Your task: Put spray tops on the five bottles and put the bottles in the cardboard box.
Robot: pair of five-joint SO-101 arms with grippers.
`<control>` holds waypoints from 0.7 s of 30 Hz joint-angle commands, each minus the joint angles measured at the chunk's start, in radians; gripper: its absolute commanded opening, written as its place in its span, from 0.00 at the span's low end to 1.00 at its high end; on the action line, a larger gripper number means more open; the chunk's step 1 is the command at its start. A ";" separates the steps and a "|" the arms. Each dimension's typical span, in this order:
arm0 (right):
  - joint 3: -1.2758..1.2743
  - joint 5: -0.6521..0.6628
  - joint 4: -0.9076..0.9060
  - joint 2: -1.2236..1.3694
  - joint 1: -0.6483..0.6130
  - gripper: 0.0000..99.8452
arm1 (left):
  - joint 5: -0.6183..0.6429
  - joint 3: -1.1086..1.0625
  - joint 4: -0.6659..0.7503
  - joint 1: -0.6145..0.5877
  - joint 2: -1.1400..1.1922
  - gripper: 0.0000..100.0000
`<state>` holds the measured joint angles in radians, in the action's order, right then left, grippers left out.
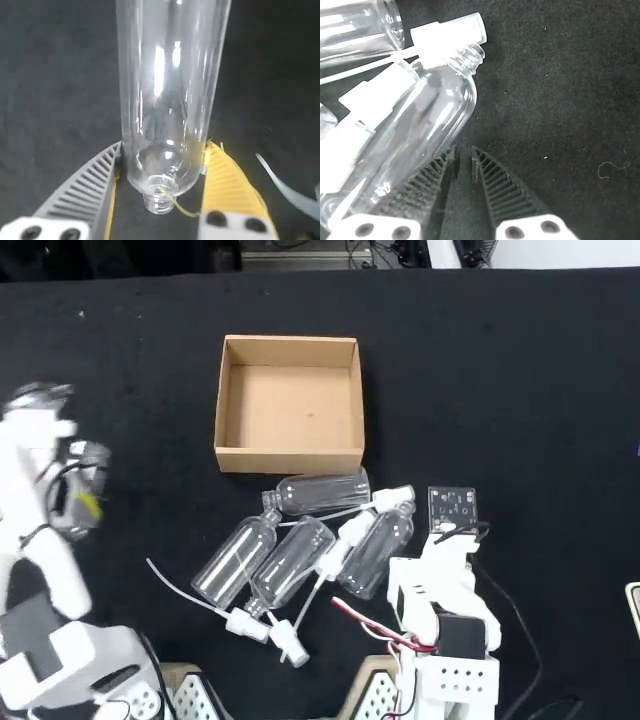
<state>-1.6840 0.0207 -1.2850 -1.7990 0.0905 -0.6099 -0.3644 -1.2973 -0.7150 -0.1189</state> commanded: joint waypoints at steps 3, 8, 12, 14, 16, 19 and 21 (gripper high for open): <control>0.001 0.005 -0.023 -0.099 0.021 0.01 | 0.454 -0.139 0.239 -0.252 -0.038 0.13; 0.001 0.005 -0.023 -0.099 0.021 0.01 | 0.637 -0.188 0.239 -0.242 -0.038 0.13; 0.001 0.005 -0.023 -0.099 0.021 0.01 | 0.747 -0.219 0.239 -0.202 -0.040 0.23; 0.001 0.005 -0.023 -0.099 0.021 0.01 | 0.753 -0.216 0.203 -0.176 -0.043 0.31; 0.001 0.005 -0.023 -0.099 0.021 0.01 | 0.750 -0.186 0.123 -0.145 -0.049 0.37; 0.001 0.005 -0.023 -0.099 0.021 0.01 | 0.747 -0.061 -0.008 -0.119 -0.049 0.40; 0.001 0.005 -0.023 -0.099 0.021 0.01 | 0.697 0.047 -0.048 -0.119 -0.040 0.40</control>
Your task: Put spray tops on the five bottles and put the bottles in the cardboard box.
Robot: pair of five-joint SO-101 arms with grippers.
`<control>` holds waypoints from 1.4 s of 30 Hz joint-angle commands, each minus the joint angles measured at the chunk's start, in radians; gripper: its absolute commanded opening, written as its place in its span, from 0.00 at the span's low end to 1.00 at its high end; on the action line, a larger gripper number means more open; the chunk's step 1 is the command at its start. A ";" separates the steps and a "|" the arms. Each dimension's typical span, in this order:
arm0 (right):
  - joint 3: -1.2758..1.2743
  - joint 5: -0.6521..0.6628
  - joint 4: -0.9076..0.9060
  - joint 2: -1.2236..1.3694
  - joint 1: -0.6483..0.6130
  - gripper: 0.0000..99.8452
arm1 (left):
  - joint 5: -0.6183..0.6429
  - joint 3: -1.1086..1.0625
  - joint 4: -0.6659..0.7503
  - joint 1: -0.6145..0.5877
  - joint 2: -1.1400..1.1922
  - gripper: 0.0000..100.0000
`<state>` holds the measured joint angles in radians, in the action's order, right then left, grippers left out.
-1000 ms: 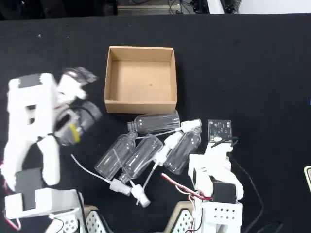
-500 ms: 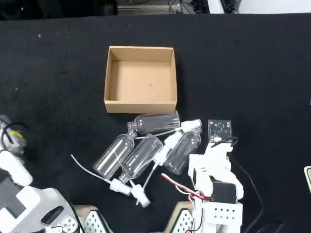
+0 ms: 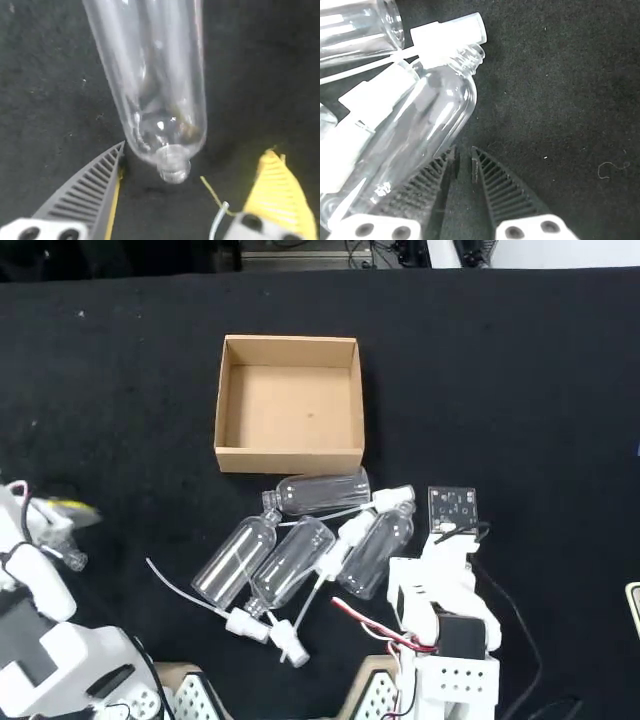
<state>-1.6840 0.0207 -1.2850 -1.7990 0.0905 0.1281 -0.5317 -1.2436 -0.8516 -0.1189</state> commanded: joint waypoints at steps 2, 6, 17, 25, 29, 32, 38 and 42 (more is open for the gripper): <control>0.001 0.005 -0.023 -0.099 0.021 0.01 | -0.143 0.300 -0.100 0.002 -0.038 0.40; 0.001 0.005 -0.023 -0.099 0.021 0.01 | -0.279 0.348 0.021 -0.015 -0.038 0.40; 0.001 0.005 -0.023 -0.099 0.021 0.01 | -0.385 0.170 0.574 -0.127 0.123 0.40; 0.001 0.005 -0.023 -0.099 0.021 0.01 | -0.465 0.298 0.578 -0.260 0.281 0.40; 0.001 0.005 -0.023 -0.099 0.021 0.01 | -0.557 0.305 0.577 -0.318 0.292 0.40; 0.001 0.005 -0.023 -0.099 0.021 0.01 | -0.637 0.312 0.543 -0.354 0.292 0.40; 0.001 0.005 -0.023 -0.099 0.021 0.01 | -0.756 0.386 0.334 -0.381 0.250 0.40; 0.001 0.005 -0.023 -0.099 0.021 0.01 | -0.807 0.483 0.186 -0.374 0.199 0.40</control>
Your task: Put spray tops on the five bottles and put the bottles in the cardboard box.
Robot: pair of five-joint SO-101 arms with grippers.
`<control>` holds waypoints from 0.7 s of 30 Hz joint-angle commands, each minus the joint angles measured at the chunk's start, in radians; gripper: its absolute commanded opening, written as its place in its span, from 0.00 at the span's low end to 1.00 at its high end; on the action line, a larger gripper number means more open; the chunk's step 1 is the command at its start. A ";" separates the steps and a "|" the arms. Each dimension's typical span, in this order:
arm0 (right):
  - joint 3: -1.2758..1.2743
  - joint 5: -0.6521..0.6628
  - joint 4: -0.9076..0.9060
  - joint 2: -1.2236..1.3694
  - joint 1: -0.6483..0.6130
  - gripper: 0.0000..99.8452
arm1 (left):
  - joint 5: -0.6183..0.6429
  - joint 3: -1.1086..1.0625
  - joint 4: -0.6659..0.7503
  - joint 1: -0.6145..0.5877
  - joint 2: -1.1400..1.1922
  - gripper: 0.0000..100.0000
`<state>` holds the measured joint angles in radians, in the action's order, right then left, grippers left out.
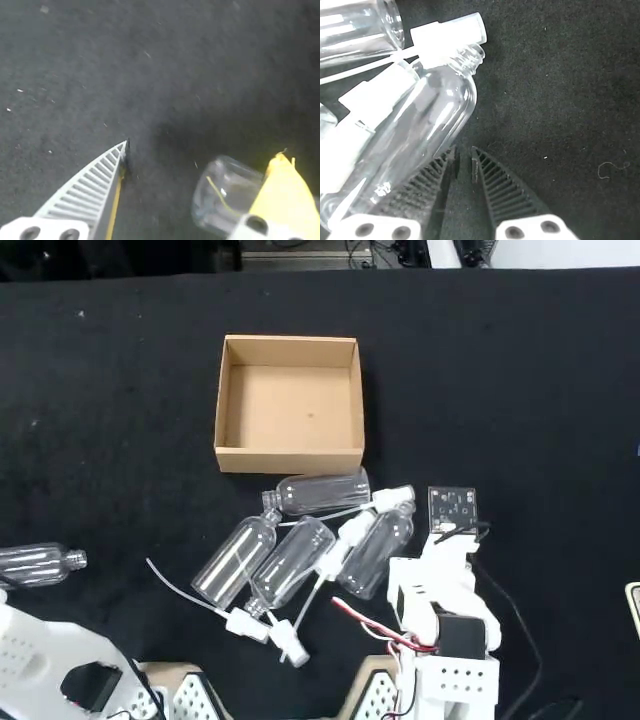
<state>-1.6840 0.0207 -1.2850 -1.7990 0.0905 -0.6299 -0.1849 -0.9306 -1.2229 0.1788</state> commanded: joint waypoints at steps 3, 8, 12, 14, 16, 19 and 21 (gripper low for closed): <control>0.001 0.005 -0.023 -0.099 0.021 0.01 | -0.055 0.206 -0.190 0.019 -0.120 0.40; 0.001 0.005 -0.023 -0.099 0.021 0.01 | -0.262 0.243 -0.374 0.085 -0.150 0.40; 0.001 0.005 -0.023 -0.099 0.021 0.01 | -0.647 0.236 -0.534 0.150 -0.192 0.40; 0.001 0.005 -0.023 -0.099 0.021 0.01 | -0.763 0.234 -0.554 0.183 -0.209 0.40; 0.001 0.005 -0.023 -0.099 0.021 0.01 | -0.784 0.243 -0.551 0.225 -0.215 0.40; 0.001 0.005 -0.023 -0.099 0.021 0.01 | -0.790 0.234 -0.500 0.288 -0.213 0.40; 0.001 0.005 -0.023 -0.099 0.021 0.01 | -0.789 0.232 -0.451 0.320 -0.212 0.40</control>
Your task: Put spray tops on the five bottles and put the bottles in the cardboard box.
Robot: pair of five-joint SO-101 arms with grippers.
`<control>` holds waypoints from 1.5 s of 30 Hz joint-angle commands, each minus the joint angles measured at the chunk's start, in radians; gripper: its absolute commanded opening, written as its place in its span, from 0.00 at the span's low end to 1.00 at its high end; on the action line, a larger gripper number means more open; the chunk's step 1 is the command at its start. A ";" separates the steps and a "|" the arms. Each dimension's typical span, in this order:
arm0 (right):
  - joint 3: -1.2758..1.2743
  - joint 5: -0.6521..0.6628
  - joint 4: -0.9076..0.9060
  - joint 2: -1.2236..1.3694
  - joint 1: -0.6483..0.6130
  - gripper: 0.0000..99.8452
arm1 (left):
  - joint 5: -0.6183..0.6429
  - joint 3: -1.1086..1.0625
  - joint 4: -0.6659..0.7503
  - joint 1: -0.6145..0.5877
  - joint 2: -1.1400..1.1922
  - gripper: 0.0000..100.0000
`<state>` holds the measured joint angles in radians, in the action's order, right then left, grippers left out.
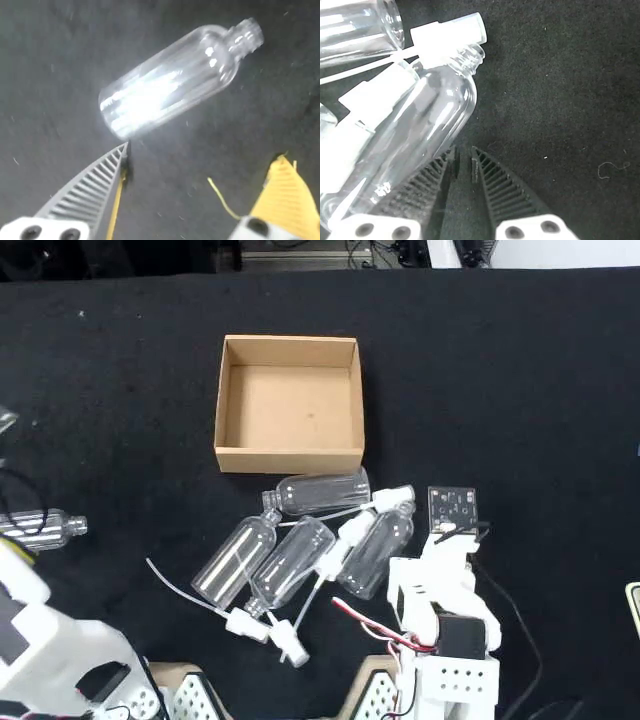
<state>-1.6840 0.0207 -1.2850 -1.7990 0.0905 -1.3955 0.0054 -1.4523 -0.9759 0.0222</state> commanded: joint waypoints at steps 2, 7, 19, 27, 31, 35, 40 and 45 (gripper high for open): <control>0.001 0.005 -0.023 -0.099 0.021 0.01 | -0.026 0.039 0.118 0.097 -0.052 0.40; 0.001 0.005 -0.023 -0.099 0.021 0.01 | -0.029 -0.013 0.216 0.125 0.002 0.40; 0.001 0.005 -0.023 -0.099 0.021 0.01 | -0.135 -0.015 0.242 0.076 0.176 0.40; 0.001 0.005 -0.023 -0.099 0.021 0.01 | -0.124 -0.012 0.333 0.061 0.304 0.40; 0.001 0.005 -0.023 -0.099 0.021 0.01 | -0.123 -0.016 0.333 0.056 0.307 0.39; 0.001 0.005 -0.023 -0.099 0.021 0.01 | -0.123 -0.018 0.328 0.056 0.311 0.25; 0.001 0.005 -0.023 -0.099 0.021 0.01 | -0.123 -0.013 0.178 0.058 0.305 0.13; 0.001 0.005 -0.023 -0.099 0.021 0.01 | -0.109 0.025 0.008 0.045 0.304 0.14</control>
<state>-1.6840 0.0207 -1.2850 -1.7990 0.0905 -1.4477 -0.0161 -1.3265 -0.9129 0.3429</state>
